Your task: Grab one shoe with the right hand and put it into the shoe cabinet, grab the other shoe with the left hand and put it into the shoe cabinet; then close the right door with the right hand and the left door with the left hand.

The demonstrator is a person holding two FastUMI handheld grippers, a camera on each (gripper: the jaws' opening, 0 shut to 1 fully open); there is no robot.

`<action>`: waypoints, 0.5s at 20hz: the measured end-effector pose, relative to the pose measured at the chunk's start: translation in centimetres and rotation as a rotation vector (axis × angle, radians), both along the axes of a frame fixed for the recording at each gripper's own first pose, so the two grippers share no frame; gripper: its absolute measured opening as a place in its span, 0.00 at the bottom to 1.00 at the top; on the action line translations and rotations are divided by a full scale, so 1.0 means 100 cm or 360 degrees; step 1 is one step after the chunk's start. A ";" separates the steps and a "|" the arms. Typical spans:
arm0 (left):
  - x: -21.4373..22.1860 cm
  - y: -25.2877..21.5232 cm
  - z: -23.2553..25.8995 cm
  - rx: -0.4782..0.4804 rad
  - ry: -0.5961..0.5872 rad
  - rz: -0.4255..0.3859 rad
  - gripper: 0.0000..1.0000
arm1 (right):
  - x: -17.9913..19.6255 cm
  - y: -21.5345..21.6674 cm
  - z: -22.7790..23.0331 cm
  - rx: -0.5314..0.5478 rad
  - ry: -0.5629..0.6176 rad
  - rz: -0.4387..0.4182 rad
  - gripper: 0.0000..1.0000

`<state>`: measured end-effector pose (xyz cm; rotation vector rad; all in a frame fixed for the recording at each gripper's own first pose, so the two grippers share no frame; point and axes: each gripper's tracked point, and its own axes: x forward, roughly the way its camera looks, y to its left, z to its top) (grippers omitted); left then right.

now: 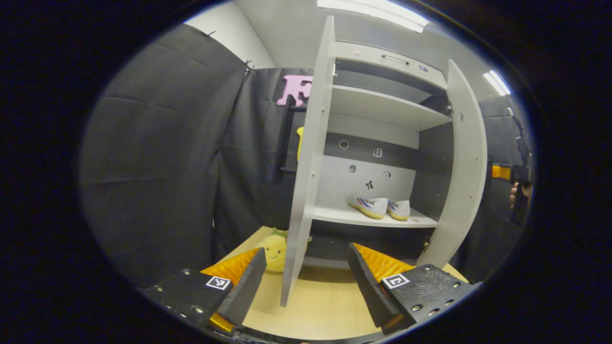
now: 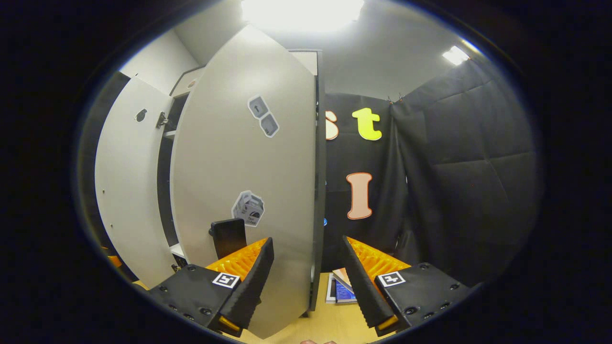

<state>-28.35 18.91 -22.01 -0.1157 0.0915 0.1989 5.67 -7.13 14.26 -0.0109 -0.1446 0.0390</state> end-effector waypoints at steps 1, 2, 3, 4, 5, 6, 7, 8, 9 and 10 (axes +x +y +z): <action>-0.004 0.005 -0.001 -0.0010 0.0004 0.0015 0.98 | 0.004 0.009 0.000 -0.0003 0.0002 0.0026 0.85; -0.008 0.008 -0.002 -0.0019 0.0007 0.0027 0.98 | 0.009 0.018 0.000 -0.0006 0.0000 0.0049 0.85; -0.011 0.014 -0.004 -0.0024 0.0012 0.0048 0.98 | 0.013 0.028 0.001 -0.0001 -0.0001 0.0071 0.88; -0.015 0.019 -0.007 -0.0026 0.0016 0.0073 0.98 | 0.019 0.036 0.000 0.0011 0.0009 0.0093 0.89; -0.019 0.025 -0.008 -0.0030 0.0021 0.0097 0.98 | 0.024 0.043 -0.002 0.0036 0.0029 0.0115 0.92; -0.024 0.028 -0.008 -0.0038 0.0026 0.0126 0.98 | 0.025 0.044 -0.011 0.0070 0.0043 0.0125 0.93; -0.028 0.034 -0.006 -0.0044 0.0026 0.0152 0.98 | 0.024 0.043 -0.010 0.0102 0.0047 0.0133 0.94; -0.034 0.043 -0.007 -0.0043 0.0024 0.0188 0.98 | 0.023 0.044 -0.010 0.0124 0.0042 0.0137 0.95; -0.038 0.055 -0.005 -0.0033 0.0028 0.0231 0.97 | 0.024 0.045 -0.011 0.0131 0.0039 0.0140 0.92; -0.041 0.066 -0.004 -0.0018 0.0034 0.0265 0.97 | 0.023 0.042 -0.014 0.0127 0.0038 0.0135 0.92</action>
